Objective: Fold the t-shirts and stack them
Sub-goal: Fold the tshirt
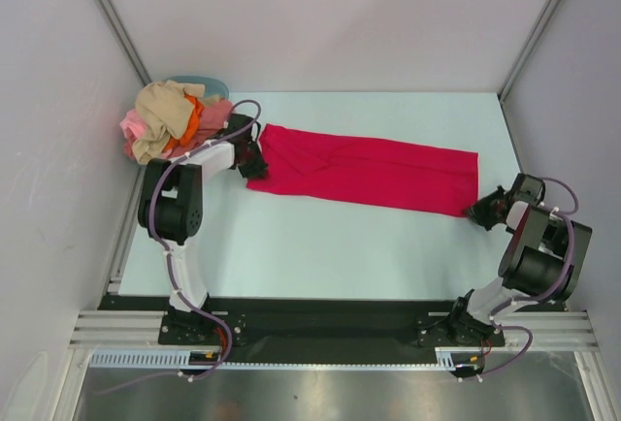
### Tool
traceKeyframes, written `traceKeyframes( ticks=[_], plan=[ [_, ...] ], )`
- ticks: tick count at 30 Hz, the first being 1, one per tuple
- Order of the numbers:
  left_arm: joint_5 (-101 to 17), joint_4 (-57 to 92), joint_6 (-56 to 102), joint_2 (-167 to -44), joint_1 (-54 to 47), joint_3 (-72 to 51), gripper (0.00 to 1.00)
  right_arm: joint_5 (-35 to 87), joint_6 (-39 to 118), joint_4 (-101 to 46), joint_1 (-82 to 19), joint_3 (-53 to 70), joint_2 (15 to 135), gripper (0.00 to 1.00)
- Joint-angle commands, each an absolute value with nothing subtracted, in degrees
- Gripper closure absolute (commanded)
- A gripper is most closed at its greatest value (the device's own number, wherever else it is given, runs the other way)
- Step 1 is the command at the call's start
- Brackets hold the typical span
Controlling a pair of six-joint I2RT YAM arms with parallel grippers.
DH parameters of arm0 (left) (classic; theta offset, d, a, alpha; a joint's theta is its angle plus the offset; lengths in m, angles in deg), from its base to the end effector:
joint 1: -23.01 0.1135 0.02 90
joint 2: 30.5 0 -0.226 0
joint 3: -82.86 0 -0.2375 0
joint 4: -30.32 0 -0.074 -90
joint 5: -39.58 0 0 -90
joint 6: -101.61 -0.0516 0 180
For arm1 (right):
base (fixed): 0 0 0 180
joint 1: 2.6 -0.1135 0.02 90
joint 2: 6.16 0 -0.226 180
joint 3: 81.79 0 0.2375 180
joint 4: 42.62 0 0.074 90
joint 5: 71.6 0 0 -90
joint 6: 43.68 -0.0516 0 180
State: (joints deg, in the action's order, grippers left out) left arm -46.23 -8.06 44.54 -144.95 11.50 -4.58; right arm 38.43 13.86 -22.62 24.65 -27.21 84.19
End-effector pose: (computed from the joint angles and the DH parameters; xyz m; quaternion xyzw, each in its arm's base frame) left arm 0.3874 -0.0827 0.1217 -0.1703 0.9508 -0.1297 0.2240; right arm 0.2597 -0.1139 0.0994 0.4241 0.8417 0.1792 0.2820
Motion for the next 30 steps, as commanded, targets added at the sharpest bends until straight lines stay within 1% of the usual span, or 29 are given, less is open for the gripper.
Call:
traceKeyframes(
  ticks=[1,3,9,11,13,14,15,16,17,18,20,21,22,23,25,28,30],
  plan=[
    [-48.0,-8.3,44.0,-143.7,12.9,-5.7,0.79,33.3,16.9,-18.8,28.1,-32.2,80.0,0.96],
    [-48.4,-8.5,44.0,-143.5,13.4,-5.8,0.79,30.9,17.9,-17.9,29.2,-33.4,76.9,0.96],
    [-50.0,-9.4,43.6,-142.7,13.8,-6.0,0.79,30.0,19.4,-14.7,31.2,-34.1,73.5,0.95],
    [-52.8,-9.5,43.2,-139.9,13.0,-6.4,0.80,30.8,19.4,-14.3,30.5,-33.1,71.9,0.94],
    [-55.2,-9.6,42.9,-137.2,12.0,-6.9,0.78,30.4,19.4,-13.1,29.0,-31.7,70.5,0.91],
    [-55.6,-9.6,43.0,-136.0,11.2,-7.2,0.76,30.0,19.5,-12.6,27.8,-31.0,69.1,0.88],
    [-55.2,-9.5,43.5,-133.4,11.1,-7.7,0.72,29.5,19.7,-11.7,25.3,-29.6,68.4,0.80],
    [-54.6,-9.4,44.9,-132.1,11.0,-9.4,0.63,29.0,19.5,-11.6,24.2,-29.2,67.8,0.75],
    [-54.1,-8.5,45.5,-130.7,11.0,-10.6,0.58,29.4,18.8,-11.8,22.8,-28.8,66.8,0.70],
    [-54.1,-8.0,46.1,-128.3,11.0,-13.3,0.49,30.1,18.3,-12.2,20.5,-28.0,66.5,0.61],
    [-54.5,-6.6,47.9,-125.7,11.1,-16.2,0.40,31.7,17.7,-13.2,17.5,-27.3,66.3,0.54],
    [-54.5,-6.4,48.7,-124.6,11.1,-17.6,0.37,32.1,17.7,-13.4,16.0,-27.1,66.2,0.48],
    [-54.7,-5.8,50.1,-122.1,11.1,-20.7,0.34,32.0,17.5,-13.6,13.5,-27.1,65.8,0.45],
    [-54.8,-4.3,50.9,-121.0,11.1,-22.3,0.34,32.3,17.0,-14.7,12.8,-27.5,65.5,0.41],
    [-54.8,-1.5,53.7,-118.4,11.8,-26.9,0.32,33.9,16.2,-16.4,11.3,-30.0,64.1,0.36],
    [-51.5,3.1,57.8,-117.6,12.9,-32.6,0.31,36.8,14.9,-20.2,11.2,-32.9,64.0,0.31],
    [-50.9,6.3,59.3,-119.1,13.1,-33.6,0.30,38.3,14.2,-23.1,11.3,-35.3,64.4,0.30]
  ],
)
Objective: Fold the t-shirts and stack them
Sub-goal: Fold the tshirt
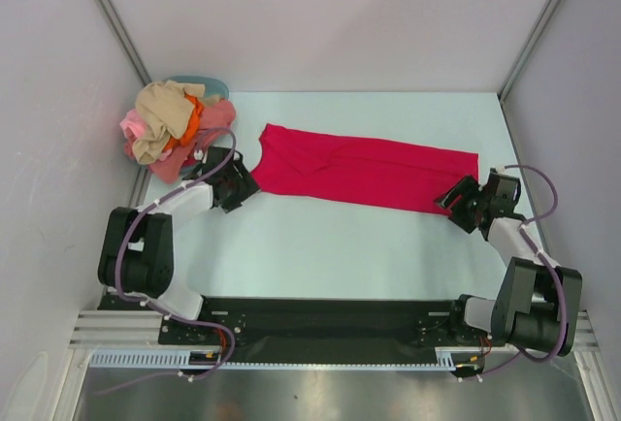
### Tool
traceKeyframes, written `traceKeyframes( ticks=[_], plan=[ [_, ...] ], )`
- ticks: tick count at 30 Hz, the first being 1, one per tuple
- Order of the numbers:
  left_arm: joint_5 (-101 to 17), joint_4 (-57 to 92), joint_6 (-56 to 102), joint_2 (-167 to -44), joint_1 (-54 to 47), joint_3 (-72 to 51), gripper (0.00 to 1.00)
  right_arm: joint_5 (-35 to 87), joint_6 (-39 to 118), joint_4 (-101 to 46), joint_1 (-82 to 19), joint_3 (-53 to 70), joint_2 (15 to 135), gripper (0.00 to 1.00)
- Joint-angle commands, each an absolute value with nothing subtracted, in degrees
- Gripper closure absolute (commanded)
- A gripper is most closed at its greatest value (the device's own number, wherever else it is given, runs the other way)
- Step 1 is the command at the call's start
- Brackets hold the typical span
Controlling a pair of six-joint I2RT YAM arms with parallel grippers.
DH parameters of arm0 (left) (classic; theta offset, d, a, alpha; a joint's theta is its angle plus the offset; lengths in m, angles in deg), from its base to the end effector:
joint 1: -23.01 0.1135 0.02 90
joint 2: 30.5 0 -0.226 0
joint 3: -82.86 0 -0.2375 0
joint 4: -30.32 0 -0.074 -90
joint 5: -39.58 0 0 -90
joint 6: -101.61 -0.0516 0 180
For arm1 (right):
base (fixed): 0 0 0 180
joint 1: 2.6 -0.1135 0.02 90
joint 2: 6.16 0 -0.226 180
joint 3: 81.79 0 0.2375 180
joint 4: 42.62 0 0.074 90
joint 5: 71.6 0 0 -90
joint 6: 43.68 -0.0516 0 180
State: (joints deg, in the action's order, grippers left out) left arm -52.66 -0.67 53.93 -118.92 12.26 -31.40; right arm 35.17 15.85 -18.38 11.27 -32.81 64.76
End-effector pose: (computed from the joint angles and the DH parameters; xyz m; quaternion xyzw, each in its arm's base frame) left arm 0.3023 -0.0553 0.1467 -0.2643 0.9125 -0.1226 0.2872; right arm 0.2481 -0.0459 0.1493 0.2960 0.8705 0.1872 0.3458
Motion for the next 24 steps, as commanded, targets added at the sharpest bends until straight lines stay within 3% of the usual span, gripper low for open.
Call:
traceKeyframes(
  ticks=[1,9,13,23,24],
  plan=[
    [-49.5,7.9,60.2,-120.0,13.1,-34.0,0.29,39.7,13.3,-24.4,11.5,-36.2,65.5,0.29],
    [-49.0,13.3,65.4,-127.1,13.4,-34.2,0.30,43.0,9.4,-33.3,16.8,-39.8,73.6,0.31],
    [-50.3,13.8,66.3,-128.5,13.9,-32.8,0.36,43.0,7.6,-36.7,18.1,-40.8,76.1,0.34],
    [-50.3,15.5,66.5,-131.1,14.5,-32.1,0.62,39.9,0.5,-39.6,17.4,-43.8,79.3,0.58],
    [-50.3,15.4,66.3,-131.1,14.5,-32.1,0.66,39.7,-0.1,-39.9,17.3,-44.0,79.4,0.67]
  ],
)
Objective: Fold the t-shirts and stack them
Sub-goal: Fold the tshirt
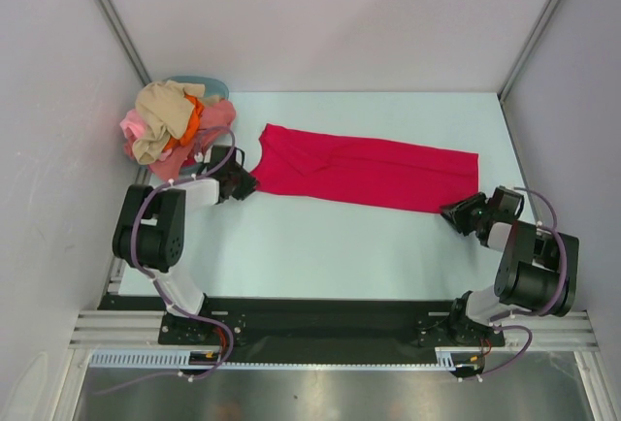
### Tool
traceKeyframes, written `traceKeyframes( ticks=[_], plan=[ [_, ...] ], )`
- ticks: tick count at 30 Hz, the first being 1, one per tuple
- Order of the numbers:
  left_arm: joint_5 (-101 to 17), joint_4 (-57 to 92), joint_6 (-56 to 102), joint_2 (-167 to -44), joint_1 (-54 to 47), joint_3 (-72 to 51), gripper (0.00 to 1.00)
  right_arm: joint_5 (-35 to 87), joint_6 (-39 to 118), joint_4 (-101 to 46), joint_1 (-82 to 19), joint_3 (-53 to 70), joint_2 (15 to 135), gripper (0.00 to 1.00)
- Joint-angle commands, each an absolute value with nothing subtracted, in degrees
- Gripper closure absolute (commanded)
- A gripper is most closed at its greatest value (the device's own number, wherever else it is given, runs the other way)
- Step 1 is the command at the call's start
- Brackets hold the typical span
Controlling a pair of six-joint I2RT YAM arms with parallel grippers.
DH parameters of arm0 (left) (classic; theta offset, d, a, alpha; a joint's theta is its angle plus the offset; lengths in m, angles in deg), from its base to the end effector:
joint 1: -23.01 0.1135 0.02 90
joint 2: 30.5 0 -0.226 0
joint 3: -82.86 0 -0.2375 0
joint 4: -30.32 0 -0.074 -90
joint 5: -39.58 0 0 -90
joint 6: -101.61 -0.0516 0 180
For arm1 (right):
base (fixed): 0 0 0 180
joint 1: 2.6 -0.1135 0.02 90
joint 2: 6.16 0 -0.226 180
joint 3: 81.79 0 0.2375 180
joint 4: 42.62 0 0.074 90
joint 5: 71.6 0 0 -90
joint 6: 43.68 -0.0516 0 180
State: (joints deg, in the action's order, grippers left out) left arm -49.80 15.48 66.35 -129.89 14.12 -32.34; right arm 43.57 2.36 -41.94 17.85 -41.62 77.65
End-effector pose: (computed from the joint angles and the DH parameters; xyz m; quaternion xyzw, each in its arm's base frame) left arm 0.3300 -0.0522 0.1062 -0.3636 0.8646 -0.1871 0.2919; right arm 0.2455 -0.0681 0.0899 0.4078 0.8061 0.2738 0.3300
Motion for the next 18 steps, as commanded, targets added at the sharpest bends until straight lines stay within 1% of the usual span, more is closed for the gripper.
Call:
traceKeyframes(
  ticks=[1,2,3,4,5,6,10,14,18],
  plan=[
    [-52.1,15.4,66.2,-131.3,14.6,-32.1,0.69,39.6,-1.0,-40.3,17.2,-44.3,79.7,0.70],
    [-52.2,15.5,66.0,-131.5,14.6,-32.0,0.72,39.4,-1.3,-40.6,16.4,-44.4,79.8,0.78],
    [-52.2,15.5,65.6,-131.5,14.7,-31.6,0.79,39.1,-1.4,-40.4,16.0,-44.2,80.0,0.81],
    [-52.5,15.4,64.3,-131.4,14.6,-30.8,0.83,39.2,-1.2,-39.9,15.7,-44.0,80.1,0.86],
    [-53.6,15.1,63.7,-131.4,14.6,-30.3,0.86,39.5,-1.2,-39.0,15.0,-44.0,79.9,0.97],
    [-54.2,14.7,62.6,-131.4,14.6,-29.0,0.90,39.7,-1.2,-38.4,14.6,-44.2,79.7,1.00],
    [-58.1,12.1,59.4,-133.1,14.7,-24.2,0.99,39.1,-1.0,-33.8,13.0,-46.5,75.2,1.00],
    [-59.2,11.3,58.4,-136.0,14.7,-19.6,1.00,37.7,-2.3,-28.9,9.0,-49.2,66.2,1.00],
    [-61.4,11.4,54.9,-138.7,14.7,-13.7,1.00,35.8,-5.7,-23.6,1.8,-51.3,59.6,1.00]
  ],
)
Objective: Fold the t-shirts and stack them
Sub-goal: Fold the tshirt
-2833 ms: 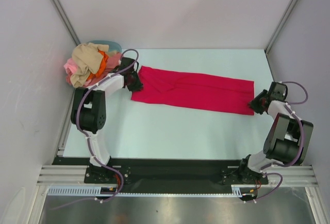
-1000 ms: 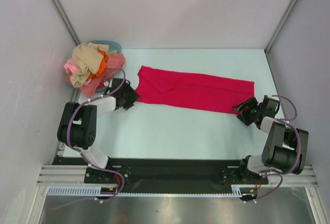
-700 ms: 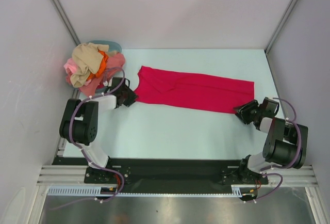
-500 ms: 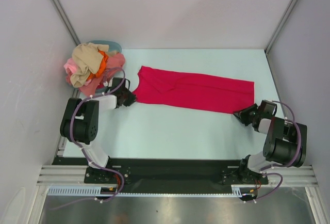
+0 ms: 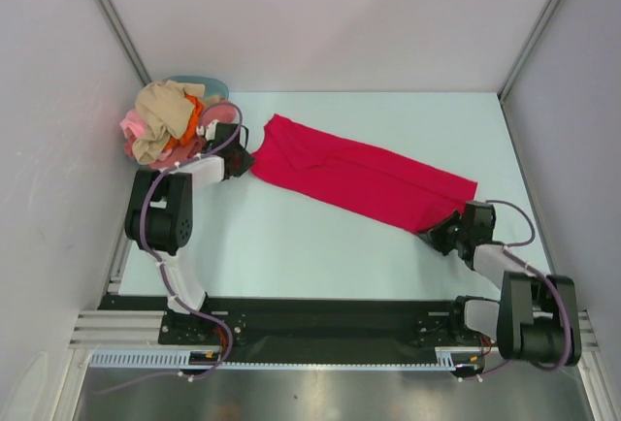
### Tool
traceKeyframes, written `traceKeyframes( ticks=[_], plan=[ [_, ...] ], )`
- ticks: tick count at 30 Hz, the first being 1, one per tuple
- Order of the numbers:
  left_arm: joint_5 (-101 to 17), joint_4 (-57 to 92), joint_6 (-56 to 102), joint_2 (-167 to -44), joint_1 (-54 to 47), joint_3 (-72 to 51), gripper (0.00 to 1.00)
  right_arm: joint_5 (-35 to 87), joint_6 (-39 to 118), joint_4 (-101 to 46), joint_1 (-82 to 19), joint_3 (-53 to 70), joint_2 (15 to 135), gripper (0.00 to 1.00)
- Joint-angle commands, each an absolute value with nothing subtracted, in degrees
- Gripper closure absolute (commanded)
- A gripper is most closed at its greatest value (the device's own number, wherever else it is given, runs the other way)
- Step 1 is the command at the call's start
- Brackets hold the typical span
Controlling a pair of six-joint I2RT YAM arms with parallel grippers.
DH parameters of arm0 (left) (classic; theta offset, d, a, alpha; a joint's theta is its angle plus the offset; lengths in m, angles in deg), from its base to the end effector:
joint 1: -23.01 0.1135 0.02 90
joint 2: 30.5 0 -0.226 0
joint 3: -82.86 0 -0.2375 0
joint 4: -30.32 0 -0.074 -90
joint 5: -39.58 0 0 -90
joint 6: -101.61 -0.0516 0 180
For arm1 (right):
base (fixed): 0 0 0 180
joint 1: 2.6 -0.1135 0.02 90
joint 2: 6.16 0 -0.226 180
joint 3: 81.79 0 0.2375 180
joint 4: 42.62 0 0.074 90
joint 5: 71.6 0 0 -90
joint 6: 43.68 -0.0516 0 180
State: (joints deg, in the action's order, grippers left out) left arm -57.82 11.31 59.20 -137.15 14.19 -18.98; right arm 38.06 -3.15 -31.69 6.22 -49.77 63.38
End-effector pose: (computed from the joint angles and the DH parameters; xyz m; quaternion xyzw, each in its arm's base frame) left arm 0.3746 -0.0514 0.1245 -0.3308 0.8696 -0.1179 0.3472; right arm 0.2109 -0.0151 0.0889 0.3958 0.8341 0.2711 0.2723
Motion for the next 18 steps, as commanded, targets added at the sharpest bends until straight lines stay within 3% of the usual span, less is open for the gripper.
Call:
traceKeyframes(
  ticks=[1,7,13,15,18],
  plan=[
    [-61.8,11.3,53.8,-140.4,14.7,-12.3,1.00,35.5,-6.6,-22.8,-2.4,-52.6,58.5,1.00],
    [-61.1,9.5,47.7,-148.2,15.2,0.7,0.99,32.7,-17.5,-22.8,-20.8,-56.3,53.8,1.00],
    [-57.9,7.6,45.6,-154.9,16.6,11.2,0.97,27.3,-25.8,-26.2,-46.6,-54.0,56.1,1.00],
    [-58.0,5.4,44.3,-156.3,16.9,14.9,0.94,26.5,-25.2,-27.2,-53.6,-50.2,60.4,0.93],
    [-59.3,0.6,42.6,-156.6,18.1,18.7,0.84,29.3,-16.2,-25.9,-58.0,-43.7,67.4,0.70]
  ],
)
